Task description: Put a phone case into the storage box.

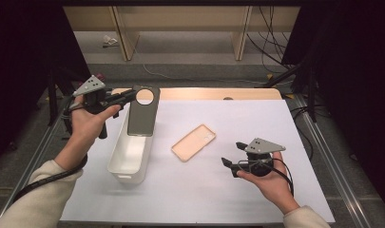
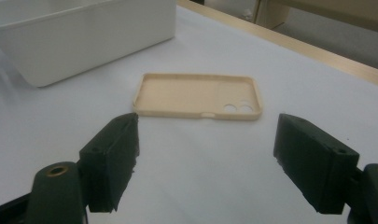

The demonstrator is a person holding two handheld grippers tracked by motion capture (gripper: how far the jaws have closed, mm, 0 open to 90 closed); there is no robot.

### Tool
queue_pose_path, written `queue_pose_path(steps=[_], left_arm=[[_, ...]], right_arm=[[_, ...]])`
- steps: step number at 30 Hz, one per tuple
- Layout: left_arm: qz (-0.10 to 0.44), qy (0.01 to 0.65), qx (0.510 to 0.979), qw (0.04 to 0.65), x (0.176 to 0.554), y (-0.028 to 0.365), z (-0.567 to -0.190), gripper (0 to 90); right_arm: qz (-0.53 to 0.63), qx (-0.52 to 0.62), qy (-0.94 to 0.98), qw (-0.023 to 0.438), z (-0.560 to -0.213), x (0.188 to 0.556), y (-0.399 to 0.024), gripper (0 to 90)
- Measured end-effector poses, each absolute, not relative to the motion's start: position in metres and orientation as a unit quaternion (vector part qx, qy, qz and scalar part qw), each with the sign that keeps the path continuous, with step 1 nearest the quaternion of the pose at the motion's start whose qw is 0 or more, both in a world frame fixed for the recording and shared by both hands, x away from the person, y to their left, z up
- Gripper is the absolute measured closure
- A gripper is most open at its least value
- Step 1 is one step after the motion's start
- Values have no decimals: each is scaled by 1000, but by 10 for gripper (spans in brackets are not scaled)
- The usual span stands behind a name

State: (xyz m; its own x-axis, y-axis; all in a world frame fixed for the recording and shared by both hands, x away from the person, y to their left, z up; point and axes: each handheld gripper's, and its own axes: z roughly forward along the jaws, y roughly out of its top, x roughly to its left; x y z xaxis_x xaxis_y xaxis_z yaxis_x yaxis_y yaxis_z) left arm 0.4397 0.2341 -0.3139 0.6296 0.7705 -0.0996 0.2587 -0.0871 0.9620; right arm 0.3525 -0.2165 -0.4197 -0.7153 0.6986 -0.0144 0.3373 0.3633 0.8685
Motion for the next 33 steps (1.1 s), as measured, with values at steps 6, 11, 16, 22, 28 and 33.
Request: queue_pose_path(steps=[6, 11, 16, 22, 28, 33], left_arm=[[232, 371, 698, 567, 442, 241, -313, 821], [238, 374, 693, 569, 444, 247, -313, 821], [238, 381, 690, 567, 447, 250, -315, 820], [240, 383, 688, 568, 452, 251, -319, 819], [246, 382, 689, 565, 457, 255, -322, 819], [255, 379, 689, 562, 460, 259, -323, 820]], right_arm=[[466, 320, 801, 195, -420, 353, -217, 217], [473, 322, 797, 194, -419, 354, -222, 196], [473, 324, 796, 194, -418, 353, -228, 176], [474, 325, 795, 194, -418, 351, -234, 166], [474, 327, 793, 196, -418, 351, -236, 166], [474, 328, 794, 197, -419, 351, -236, 166]])
